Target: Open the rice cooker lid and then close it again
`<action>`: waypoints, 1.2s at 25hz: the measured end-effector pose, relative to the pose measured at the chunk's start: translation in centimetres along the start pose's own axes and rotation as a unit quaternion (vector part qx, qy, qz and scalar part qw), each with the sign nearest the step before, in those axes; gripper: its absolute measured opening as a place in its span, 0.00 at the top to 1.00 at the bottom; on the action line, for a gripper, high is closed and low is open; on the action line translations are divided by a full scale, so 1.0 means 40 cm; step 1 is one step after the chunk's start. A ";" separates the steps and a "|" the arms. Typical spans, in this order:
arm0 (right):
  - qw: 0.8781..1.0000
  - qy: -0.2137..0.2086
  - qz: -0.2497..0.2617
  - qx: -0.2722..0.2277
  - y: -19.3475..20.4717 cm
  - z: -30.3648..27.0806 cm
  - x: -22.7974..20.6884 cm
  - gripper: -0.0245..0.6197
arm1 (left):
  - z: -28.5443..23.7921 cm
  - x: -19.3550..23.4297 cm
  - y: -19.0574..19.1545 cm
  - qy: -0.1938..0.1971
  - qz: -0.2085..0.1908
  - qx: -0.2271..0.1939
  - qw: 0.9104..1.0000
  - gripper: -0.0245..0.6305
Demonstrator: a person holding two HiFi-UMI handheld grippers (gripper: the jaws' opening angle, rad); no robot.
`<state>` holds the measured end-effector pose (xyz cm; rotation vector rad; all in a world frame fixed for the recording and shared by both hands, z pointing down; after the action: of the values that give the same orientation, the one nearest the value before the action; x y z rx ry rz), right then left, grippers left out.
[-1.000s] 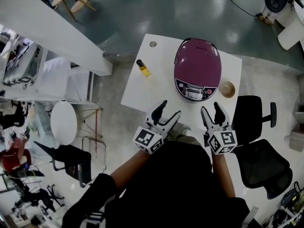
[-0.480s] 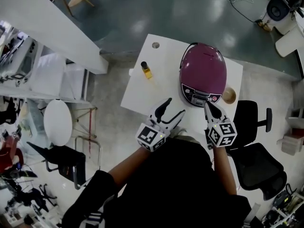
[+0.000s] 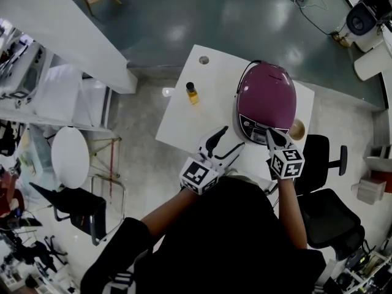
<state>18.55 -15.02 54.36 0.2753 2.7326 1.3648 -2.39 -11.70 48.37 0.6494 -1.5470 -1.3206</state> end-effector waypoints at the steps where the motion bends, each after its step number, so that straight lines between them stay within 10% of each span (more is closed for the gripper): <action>1: 1.000 0.003 0.000 0.007 0.003 -0.010 -0.002 0.96 | 0.000 0.006 -0.001 -0.002 0.005 0.000 1.000 0.57; 30: 0.997 0.066 -0.001 0.042 0.045 -0.073 -0.005 0.96 | 0.015 0.088 0.006 0.029 0.026 0.007 0.999 0.57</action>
<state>18.54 -16.30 57.53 0.1947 2.9008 1.3150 -4.27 -14.38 49.76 0.6469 -1.5175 -1.2421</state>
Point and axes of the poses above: the fingertips, and each gripper's own axes: z backward along the fingers, x to its left, y out of its underside, the point moved 6 cm from there along z, backward along the fingers, and after that the axes turned 15 degrees about y, right-handed, at the moved point
